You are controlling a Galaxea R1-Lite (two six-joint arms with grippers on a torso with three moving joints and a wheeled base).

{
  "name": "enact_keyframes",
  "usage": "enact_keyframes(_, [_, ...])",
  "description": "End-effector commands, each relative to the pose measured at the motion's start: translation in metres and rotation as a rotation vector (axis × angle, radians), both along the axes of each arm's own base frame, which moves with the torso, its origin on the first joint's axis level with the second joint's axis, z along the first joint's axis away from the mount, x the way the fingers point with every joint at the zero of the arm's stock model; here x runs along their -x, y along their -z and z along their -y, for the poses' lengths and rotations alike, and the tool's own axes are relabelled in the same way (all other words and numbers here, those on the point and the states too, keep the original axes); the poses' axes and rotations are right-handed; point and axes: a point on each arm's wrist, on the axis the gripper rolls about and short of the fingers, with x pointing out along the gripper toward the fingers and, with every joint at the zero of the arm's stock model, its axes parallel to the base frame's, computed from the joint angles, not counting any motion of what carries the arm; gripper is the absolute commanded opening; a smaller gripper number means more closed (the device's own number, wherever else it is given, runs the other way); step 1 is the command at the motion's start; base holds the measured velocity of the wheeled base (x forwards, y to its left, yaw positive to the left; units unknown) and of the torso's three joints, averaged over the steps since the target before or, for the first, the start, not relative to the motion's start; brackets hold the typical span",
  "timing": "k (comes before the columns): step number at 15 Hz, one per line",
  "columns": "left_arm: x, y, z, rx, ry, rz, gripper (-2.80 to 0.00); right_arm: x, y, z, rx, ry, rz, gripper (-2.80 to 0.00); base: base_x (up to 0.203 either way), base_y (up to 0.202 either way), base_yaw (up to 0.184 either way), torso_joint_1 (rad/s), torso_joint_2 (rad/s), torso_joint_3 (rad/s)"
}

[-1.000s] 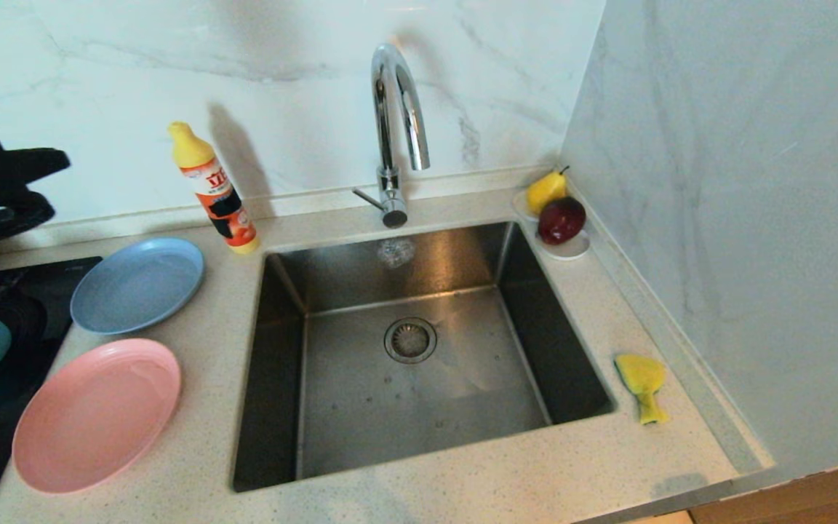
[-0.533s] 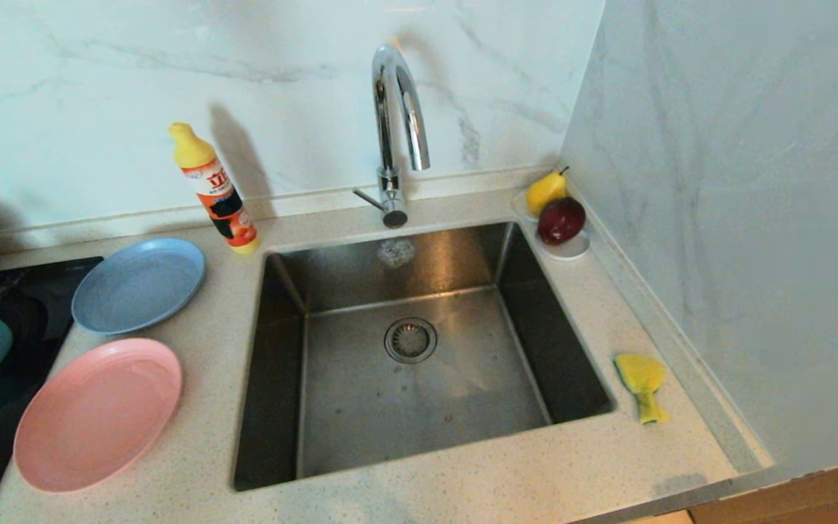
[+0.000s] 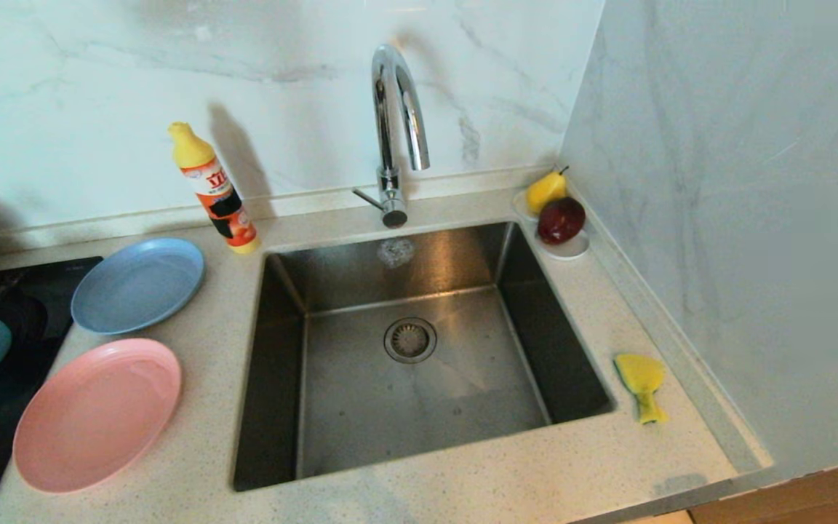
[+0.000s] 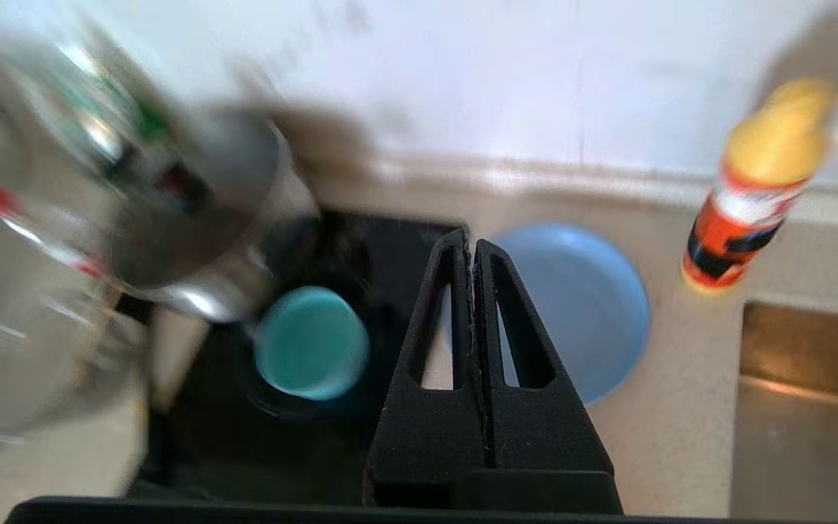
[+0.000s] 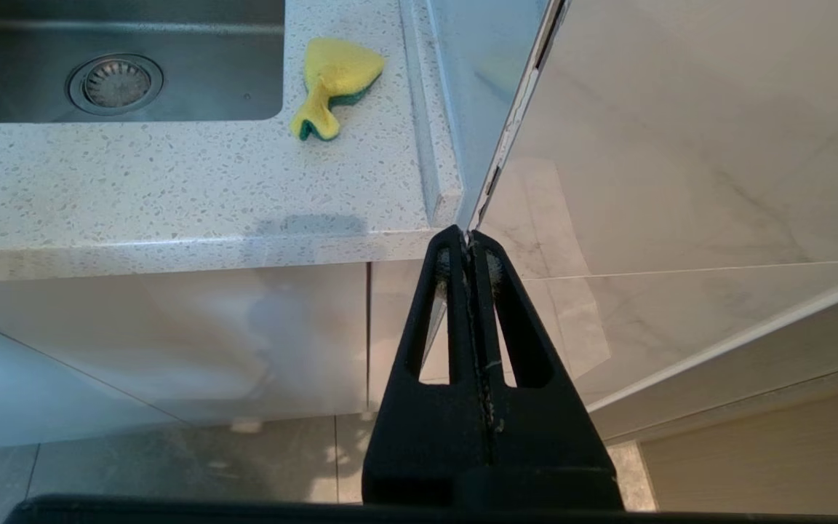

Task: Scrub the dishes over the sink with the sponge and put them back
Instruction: Place the plate on the plate

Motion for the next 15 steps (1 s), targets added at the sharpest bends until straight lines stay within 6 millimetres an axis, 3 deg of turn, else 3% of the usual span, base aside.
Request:
enact_keyframes(1, [-0.031,0.019,-0.038,0.138,0.037,-0.094,-2.8,0.0,0.0,0.0,0.001,-0.001,-0.001,-2.8,0.0,0.0,0.0,0.0,0.0,0.0])
enact_keyframes(5, [-0.03,0.032,-0.09,0.392,0.147,-0.142,-2.8,0.0,0.0,0.0,0.001,-0.001,-0.001,-2.8,0.0,0.0,0.0,0.0,0.0,0.0])
enact_keyframes(10, [-0.051,0.084,-0.131,0.557,0.089,-0.272,-2.8,0.0,0.0,0.0,0.001,-0.001,-0.001,-2.8,0.0,0.0,0.0,0.0,0.0,0.0])
enact_keyframes(11, [-0.056,0.094,-0.138,0.579,0.08,-0.293,0.0,0.0,0.0,0.0,0.001,-0.001,-0.001,-2.8,0.0,0.0,0.0,0.0,0.0,0.0])
enact_keyframes(15, [-0.07,0.135,-0.157,0.682,0.086,-0.38,0.0,0.0,0.0,0.0,0.001,-0.001,-0.001,-2.8,0.0,0.0,0.0,0.0,0.0,0.0])
